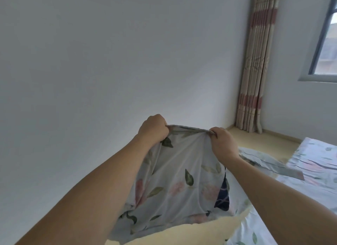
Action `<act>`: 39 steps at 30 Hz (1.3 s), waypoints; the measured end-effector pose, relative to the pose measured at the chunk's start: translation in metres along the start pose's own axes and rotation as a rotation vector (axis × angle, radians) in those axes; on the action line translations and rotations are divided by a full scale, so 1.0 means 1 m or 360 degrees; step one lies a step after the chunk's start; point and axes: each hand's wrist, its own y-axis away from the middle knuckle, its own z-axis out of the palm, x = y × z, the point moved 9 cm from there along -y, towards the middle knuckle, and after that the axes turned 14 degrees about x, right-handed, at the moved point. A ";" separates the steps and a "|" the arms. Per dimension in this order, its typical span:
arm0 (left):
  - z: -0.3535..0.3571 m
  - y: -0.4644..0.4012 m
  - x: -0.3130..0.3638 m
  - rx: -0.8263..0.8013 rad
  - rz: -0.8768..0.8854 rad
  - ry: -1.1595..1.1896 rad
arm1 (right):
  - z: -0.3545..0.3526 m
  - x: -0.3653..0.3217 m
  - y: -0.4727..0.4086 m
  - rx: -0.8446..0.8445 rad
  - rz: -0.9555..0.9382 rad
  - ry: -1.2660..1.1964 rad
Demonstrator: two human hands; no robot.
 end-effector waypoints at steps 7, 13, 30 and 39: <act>0.068 -0.119 -0.047 0.0045 0.0130 0.0080 | 0.103 0.018 -0.070 0.0051 0.0036 0.0053; 0.147 -0.229 -0.067 0.0054 0.0312 0.0120 | 0.188 0.051 -0.153 0.0024 -0.0007 0.0068; 0.379 -0.536 -0.037 -0.0115 0.0890 0.0134 | 0.373 0.199 -0.380 -0.0410 0.0418 0.0136; 0.516 -0.707 0.054 -0.0227 0.1028 0.0446 | 0.402 0.291 -0.539 0.0137 0.0467 0.0593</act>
